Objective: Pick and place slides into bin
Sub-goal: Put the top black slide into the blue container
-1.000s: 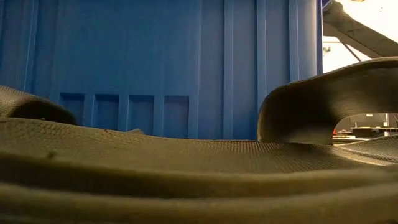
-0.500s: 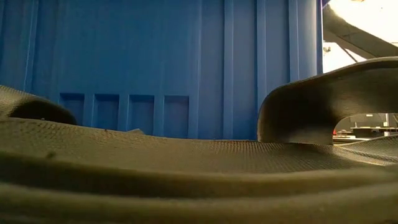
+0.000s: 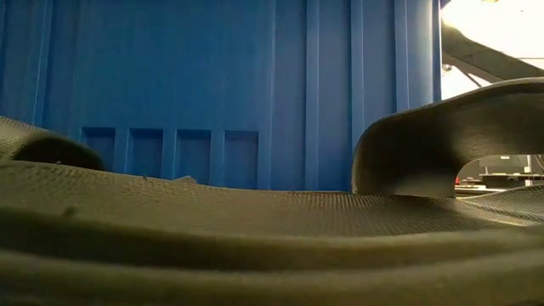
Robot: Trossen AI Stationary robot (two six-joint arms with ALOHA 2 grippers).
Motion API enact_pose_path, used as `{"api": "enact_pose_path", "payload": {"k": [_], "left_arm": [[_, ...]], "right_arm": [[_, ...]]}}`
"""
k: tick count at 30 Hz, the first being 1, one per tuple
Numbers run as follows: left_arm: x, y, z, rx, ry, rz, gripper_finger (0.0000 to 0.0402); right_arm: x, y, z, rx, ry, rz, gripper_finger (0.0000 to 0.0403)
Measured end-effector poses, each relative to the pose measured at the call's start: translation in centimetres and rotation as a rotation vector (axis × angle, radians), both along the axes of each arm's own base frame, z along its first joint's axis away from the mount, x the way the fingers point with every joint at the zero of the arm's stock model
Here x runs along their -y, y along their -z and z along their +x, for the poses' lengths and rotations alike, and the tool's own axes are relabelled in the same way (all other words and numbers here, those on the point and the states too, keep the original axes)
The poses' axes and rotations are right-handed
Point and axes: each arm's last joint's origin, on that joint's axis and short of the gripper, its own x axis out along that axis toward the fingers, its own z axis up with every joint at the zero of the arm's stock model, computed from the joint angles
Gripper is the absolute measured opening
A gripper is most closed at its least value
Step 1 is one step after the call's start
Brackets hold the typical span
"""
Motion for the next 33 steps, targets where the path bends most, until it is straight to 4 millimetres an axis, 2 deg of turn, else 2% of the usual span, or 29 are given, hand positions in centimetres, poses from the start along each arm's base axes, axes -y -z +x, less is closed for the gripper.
{"api": "enact_pose_path", "payload": {"k": [7,16,22,33], "left_arm": [[0.0,0.0,0.0,0.000,-0.001,-0.002,0.0173],[0.0,0.0,0.0,-0.001,-0.001,-0.006,0.0173],[0.1,0.0,0.0,0.012,0.020,-0.015,0.0173],[0.0,0.2,0.1,0.006,0.021,-0.029,0.0172]], "right_arm": [[0.4,0.1,-0.2,-0.015,0.015,-0.028,0.0019],[1.1,0.7,-1.1,-0.105,0.069,-0.040,0.0117],[1.0,0.9,-1.2,-0.129,0.054,-0.076,0.0163],[0.7,1.7,-2.3,-0.248,-0.003,-0.040,0.0173]]}}
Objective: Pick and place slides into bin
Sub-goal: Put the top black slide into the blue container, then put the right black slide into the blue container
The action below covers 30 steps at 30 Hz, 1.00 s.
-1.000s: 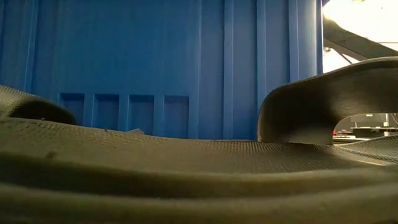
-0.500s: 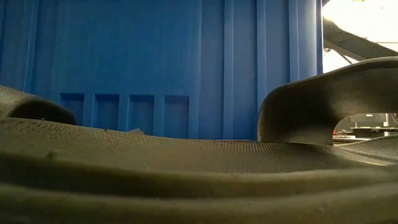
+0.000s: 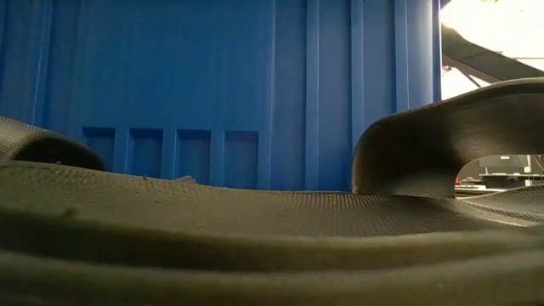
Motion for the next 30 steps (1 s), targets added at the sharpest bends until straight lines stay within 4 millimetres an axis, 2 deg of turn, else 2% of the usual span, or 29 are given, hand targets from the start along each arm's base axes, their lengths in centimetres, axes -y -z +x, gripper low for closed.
{"api": "enact_pose_path", "payload": {"k": [6,13,18,24,30], "left_arm": [[-0.5,0.2,0.2,-0.012,0.000,-0.028,0.0173],[-0.8,0.5,0.3,-0.028,0.000,-0.062,0.0172],[-0.8,0.6,0.4,-0.034,0.003,-0.065,0.0172],[-0.7,0.6,0.3,-0.006,-0.050,-0.143,0.0172],[-0.2,0.4,0.4,0.124,-0.090,-0.341,0.0172]], "right_arm": [[0.3,-0.9,-0.4,-0.001,-0.008,0.001,0.0173],[1.1,-3.3,-1.7,0.059,-0.035,0.008,0.0173],[0.9,-3.8,-2.5,0.055,-0.090,0.052,0.0173],[-0.5,-5.7,-3.0,0.130,-0.229,0.111,0.0173],[-3.8,-9.8,-3.4,0.221,-0.351,0.064,0.0172]]}}
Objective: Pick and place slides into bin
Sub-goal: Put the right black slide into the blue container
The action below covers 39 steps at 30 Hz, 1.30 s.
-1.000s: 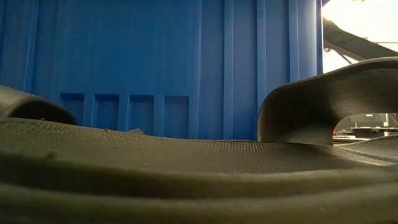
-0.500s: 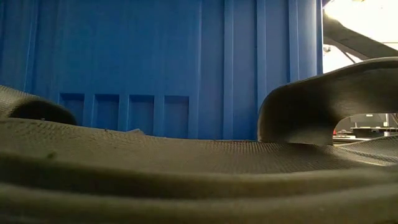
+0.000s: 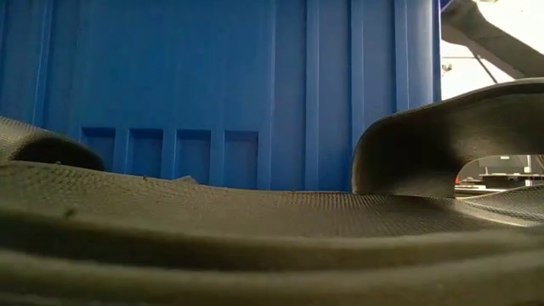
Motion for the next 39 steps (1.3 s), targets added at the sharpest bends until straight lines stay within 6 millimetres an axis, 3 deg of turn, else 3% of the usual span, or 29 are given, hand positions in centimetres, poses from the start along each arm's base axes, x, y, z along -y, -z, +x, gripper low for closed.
{"api": "enact_pose_path", "payload": {"k": [7,13,17,21,39], "left_arm": [[2.2,-0.9,-0.2,0.270,0.162,-0.269,0.0172],[5.6,-2.0,-1.6,0.330,0.271,-0.110,0.0172],[6.1,-2.3,-2.0,0.280,0.290,0.104,0.0172],[6.7,-2.3,-2.2,0.277,0.321,0.160,0.0172],[5.6,-1.8,-2.8,-0.022,-0.067,0.273,0.0173]], "right_arm": [[-6.4,-5.2,-1.3,0.089,-0.183,-0.148,0.0172],[-12.4,-8.7,-2.6,0.149,-0.303,-0.411,0.0174],[-15.1,-9.7,-2.9,0.135,-0.283,-0.533,0.0172],[-16.4,-9.6,-2.6,0.102,-0.240,-0.618,0.0174],[-18.7,-9.4,-2.2,0.082,-0.231,-0.675,0.0173]]}}
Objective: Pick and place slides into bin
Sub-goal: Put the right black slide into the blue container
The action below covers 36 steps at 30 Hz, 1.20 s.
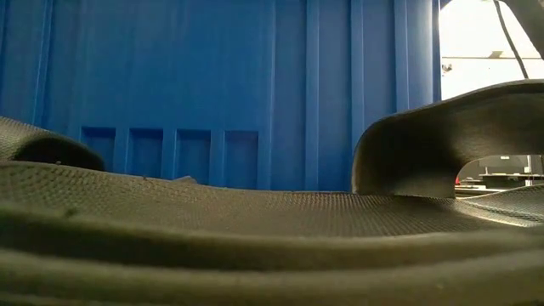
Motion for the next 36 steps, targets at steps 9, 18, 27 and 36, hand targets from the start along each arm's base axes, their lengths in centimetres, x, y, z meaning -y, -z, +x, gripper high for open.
{"api": "enact_pose_path", "payload": {"k": [9,18,27,36], "left_arm": [[-1.6,-0.6,0.6,0.125,-0.152,-0.138,0.0173],[-1.6,-0.7,1.2,0.377,-0.105,-0.571,0.0173],[0.6,-1.0,0.6,0.440,0.055,-0.634,0.0173],[4.3,-2.5,-0.9,0.528,0.176,-0.367,0.0172]], "right_arm": [[-2.5,0.0,0.0,0.003,-0.150,0.003,0.0170],[-7.2,-0.2,0.0,0.038,-0.173,-0.040,0.0170],[-12.8,-1.1,-0.5,0.143,-0.205,0.013,0.0170],[-19.7,-1.3,-3.4,0.091,-0.228,0.152,0.0167]]}}
